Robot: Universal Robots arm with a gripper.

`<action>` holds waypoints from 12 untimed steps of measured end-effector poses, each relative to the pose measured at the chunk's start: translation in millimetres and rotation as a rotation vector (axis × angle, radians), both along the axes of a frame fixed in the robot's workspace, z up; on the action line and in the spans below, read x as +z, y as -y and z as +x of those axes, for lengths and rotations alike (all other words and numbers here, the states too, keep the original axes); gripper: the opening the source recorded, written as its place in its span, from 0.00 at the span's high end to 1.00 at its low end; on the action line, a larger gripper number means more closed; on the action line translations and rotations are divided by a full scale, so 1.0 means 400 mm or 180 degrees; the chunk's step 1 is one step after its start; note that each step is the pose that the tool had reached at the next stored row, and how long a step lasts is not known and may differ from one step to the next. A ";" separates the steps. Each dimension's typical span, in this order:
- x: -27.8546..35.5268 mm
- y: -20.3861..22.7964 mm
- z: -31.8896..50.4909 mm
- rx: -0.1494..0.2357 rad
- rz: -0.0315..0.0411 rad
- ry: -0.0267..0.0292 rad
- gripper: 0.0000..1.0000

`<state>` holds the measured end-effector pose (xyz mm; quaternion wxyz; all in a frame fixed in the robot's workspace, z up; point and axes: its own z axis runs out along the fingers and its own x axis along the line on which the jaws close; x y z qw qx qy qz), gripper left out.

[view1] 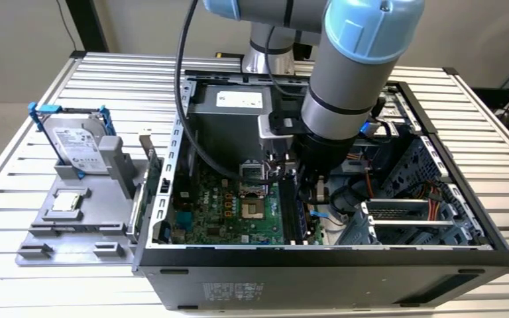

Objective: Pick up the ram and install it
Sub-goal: 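Press down the ram until it locks into place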

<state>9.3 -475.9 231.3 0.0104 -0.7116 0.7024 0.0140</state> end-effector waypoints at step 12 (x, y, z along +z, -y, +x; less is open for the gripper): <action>-0.025 0.000 0.003 0.0000 0.0002 -0.0019 1.00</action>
